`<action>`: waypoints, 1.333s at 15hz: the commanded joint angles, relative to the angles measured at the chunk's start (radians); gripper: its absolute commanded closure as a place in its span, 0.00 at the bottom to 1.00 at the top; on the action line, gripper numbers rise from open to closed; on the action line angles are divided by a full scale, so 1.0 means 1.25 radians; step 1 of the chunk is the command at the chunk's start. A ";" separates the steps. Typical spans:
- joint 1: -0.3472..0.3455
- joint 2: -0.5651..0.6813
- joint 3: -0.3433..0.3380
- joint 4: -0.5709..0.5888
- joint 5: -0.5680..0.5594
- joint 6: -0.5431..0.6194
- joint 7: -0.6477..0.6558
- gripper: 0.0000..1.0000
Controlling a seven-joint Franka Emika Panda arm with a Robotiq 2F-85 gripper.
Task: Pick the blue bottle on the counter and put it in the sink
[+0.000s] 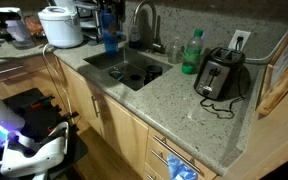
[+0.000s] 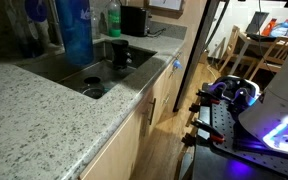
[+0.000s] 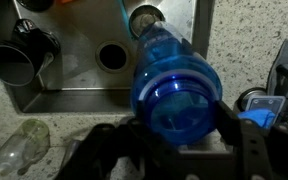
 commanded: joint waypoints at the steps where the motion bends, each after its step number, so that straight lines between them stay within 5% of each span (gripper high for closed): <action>1: -0.005 0.005 -0.003 -0.027 0.016 0.040 0.007 0.57; 20: 0.012 0.182 -0.010 0.109 0.007 0.096 -0.002 0.57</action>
